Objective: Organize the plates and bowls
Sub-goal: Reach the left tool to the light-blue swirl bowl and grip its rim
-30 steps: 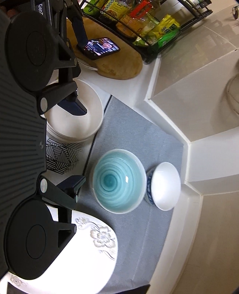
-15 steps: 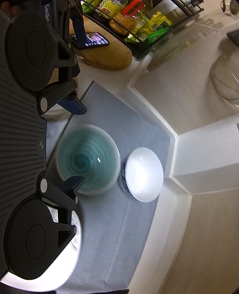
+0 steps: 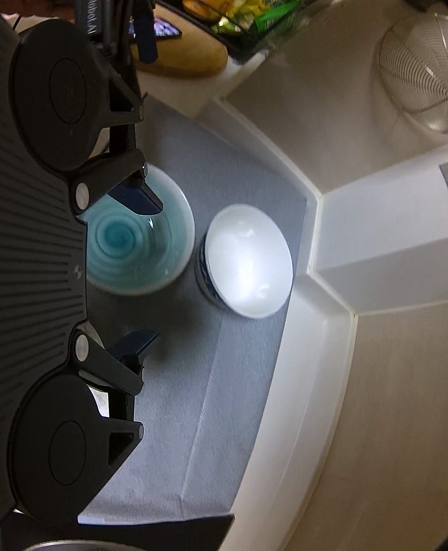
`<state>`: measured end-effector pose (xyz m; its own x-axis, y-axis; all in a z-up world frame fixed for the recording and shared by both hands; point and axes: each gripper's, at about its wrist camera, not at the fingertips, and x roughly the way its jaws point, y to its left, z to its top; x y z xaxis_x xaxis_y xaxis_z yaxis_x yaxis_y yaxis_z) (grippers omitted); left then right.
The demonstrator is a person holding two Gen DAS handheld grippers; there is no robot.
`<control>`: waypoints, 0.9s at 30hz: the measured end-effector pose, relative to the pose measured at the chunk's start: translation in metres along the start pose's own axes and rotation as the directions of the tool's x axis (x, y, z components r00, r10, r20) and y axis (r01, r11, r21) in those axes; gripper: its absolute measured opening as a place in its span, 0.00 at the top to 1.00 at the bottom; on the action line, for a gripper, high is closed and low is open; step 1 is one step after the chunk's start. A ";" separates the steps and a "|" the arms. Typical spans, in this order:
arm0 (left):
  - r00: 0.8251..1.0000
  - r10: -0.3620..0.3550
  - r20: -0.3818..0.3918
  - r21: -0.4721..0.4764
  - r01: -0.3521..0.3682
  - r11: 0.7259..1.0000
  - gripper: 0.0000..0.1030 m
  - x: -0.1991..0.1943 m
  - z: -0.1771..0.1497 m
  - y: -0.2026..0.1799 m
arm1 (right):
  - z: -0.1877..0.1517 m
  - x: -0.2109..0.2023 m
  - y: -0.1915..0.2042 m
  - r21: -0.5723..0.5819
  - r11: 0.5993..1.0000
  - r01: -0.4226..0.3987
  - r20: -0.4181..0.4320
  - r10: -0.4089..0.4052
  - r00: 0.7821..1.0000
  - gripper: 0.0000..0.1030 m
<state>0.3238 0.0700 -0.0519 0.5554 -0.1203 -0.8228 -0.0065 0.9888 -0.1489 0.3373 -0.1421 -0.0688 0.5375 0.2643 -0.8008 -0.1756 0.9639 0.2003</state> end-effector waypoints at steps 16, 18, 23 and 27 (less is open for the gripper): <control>0.984 0.031 -0.175 0.053 -0.022 0.998 0.00 0.074 0.018 -0.014 | 0.009 0.045 -0.010 0.008 0.999 0.046 -0.070 -0.045 0.997 0.26; 0.982 0.037 -0.184 0.055 -0.027 0.998 0.00 0.079 0.018 -0.013 | 0.010 0.051 -0.009 0.003 0.999 0.051 -0.078 -0.051 0.996 0.26; 0.977 0.046 -0.210 0.056 -0.035 0.998 0.00 0.088 0.020 -0.012 | 0.011 0.059 -0.010 -0.006 0.998 0.066 -0.097 -0.066 0.993 0.26; 0.973 0.053 -0.227 0.060 -0.041 0.997 0.00 0.095 0.019 -0.013 | 0.011 0.066 -0.012 -0.012 0.997 0.071 -0.111 -0.072 0.991 0.27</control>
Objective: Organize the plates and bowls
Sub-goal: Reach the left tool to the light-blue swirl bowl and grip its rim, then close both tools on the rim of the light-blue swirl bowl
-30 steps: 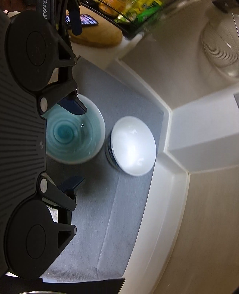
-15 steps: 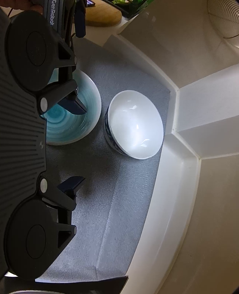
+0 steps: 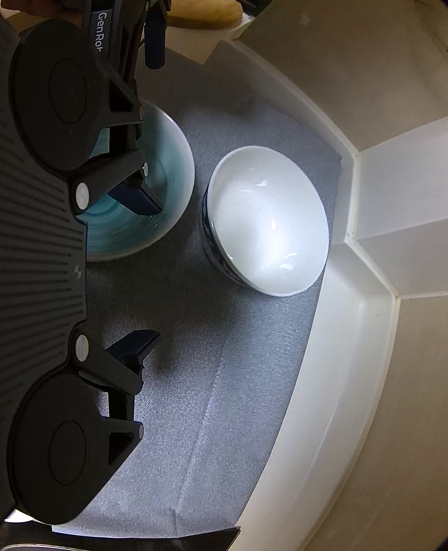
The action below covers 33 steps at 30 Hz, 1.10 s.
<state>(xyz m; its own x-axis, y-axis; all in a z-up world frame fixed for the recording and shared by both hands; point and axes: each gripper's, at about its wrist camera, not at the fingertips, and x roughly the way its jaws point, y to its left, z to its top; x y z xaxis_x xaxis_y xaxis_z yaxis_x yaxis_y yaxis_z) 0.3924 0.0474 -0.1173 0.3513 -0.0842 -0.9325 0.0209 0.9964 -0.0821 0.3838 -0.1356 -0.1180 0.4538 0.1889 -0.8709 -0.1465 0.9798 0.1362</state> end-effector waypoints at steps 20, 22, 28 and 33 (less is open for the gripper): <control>0.999 0.004 -0.043 0.004 -0.004 1.000 0.00 0.018 0.008 0.001 | 0.002 0.022 -0.003 0.011 1.000 -0.007 -0.062 0.008 0.998 0.29; 0.999 0.005 -0.043 0.004 -0.005 1.000 0.00 0.018 0.008 0.002 | 0.002 0.022 -0.003 0.009 1.000 -0.007 -0.063 0.008 0.998 0.29; 0.999 0.008 -0.050 0.013 -0.007 1.000 0.00 0.018 0.008 0.002 | 0.000 0.022 -0.002 0.007 1.000 -0.003 -0.068 0.004 0.998 0.31; 0.997 -0.014 -0.074 0.025 0.015 1.000 0.01 0.015 0.009 0.002 | -0.001 0.020 0.000 0.013 1.000 -0.015 -0.081 0.016 0.997 0.34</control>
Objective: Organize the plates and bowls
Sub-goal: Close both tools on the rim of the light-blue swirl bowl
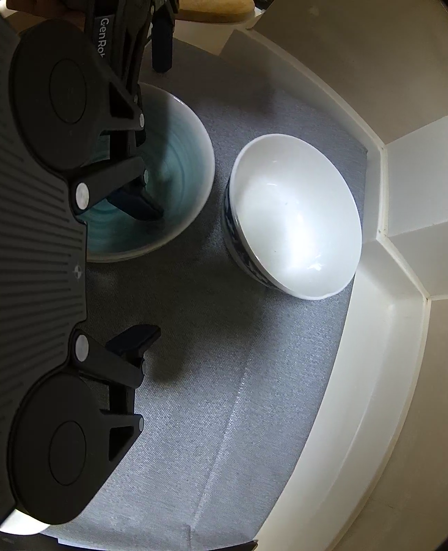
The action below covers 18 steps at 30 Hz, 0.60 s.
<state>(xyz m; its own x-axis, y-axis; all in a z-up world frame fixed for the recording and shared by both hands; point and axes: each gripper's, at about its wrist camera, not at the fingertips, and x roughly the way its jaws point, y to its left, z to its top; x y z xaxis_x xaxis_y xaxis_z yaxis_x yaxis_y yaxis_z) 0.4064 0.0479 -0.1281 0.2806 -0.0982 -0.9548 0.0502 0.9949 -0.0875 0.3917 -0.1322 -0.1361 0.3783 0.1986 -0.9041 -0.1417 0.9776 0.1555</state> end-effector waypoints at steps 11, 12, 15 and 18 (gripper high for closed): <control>0.994 -0.105 0.017 0.091 0.103 0.991 0.57 -0.014 -0.005 -0.012 | -0.002 0.002 0.009 -0.003 0.996 -0.094 -0.041 0.094 0.995 0.63; 0.992 -0.125 0.013 0.094 0.123 0.988 0.67 -0.014 -0.006 -0.014 | -0.002 0.002 0.010 -0.008 0.995 -0.094 -0.041 0.094 0.995 0.63; 0.983 -0.183 0.007 0.076 0.182 0.980 0.79 -0.009 -0.014 -0.020 | -0.002 0.001 0.011 -0.009 0.997 -0.080 -0.039 0.080 0.996 0.69; 0.975 -0.221 0.025 0.025 0.220 0.975 0.79 -0.010 -0.017 -0.013 | -0.002 0.000 0.010 0.013 0.997 -0.078 -0.039 0.078 0.996 0.71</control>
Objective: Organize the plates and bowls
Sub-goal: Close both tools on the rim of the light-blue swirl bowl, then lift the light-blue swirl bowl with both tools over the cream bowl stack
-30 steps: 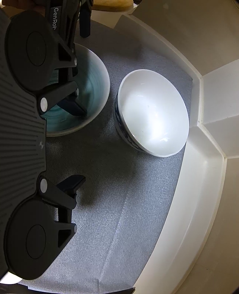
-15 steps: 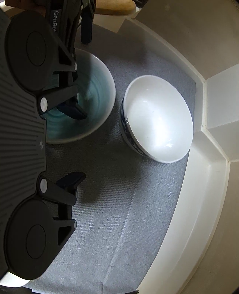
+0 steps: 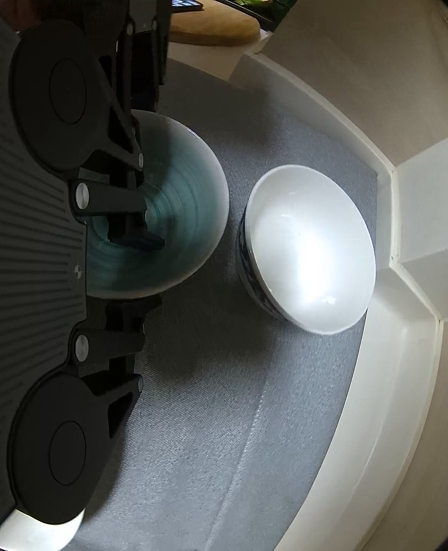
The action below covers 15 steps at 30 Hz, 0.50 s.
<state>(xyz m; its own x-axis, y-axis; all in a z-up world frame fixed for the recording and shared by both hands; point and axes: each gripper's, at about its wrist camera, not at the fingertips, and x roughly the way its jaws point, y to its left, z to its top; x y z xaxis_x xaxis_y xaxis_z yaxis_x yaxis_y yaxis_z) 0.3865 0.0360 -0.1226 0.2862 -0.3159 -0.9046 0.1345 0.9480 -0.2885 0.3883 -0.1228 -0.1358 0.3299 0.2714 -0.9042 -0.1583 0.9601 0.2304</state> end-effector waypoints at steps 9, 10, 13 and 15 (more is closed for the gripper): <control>0.999 -0.004 0.040 -0.034 0.005 0.999 0.79 -0.023 -0.007 0.009 | -0.002 -0.016 0.013 -0.032 0.999 -0.020 0.034 0.021 0.999 0.71; 0.999 -0.006 0.046 -0.039 0.007 0.999 0.79 -0.027 -0.009 0.009 | -0.002 -0.018 0.013 -0.033 0.999 -0.023 0.037 0.024 0.999 0.71; 0.998 -0.016 0.059 -0.057 0.019 0.998 0.79 -0.039 -0.017 0.014 | -0.003 -0.025 0.017 -0.040 0.999 -0.031 0.046 0.032 0.998 0.71; 0.997 -0.023 0.070 -0.069 0.028 0.997 0.79 -0.047 -0.021 0.016 | -0.004 -0.030 0.020 -0.046 0.998 -0.035 0.055 0.037 0.998 0.71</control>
<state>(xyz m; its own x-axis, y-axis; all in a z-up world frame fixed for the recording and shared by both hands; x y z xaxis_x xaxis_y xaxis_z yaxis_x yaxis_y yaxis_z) 0.3548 0.0668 -0.0912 0.3490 -0.3400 -0.8733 0.0768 0.9391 -0.3350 0.3716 -0.1120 -0.1053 0.3741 0.3102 -0.8740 -0.2126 0.9460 0.2447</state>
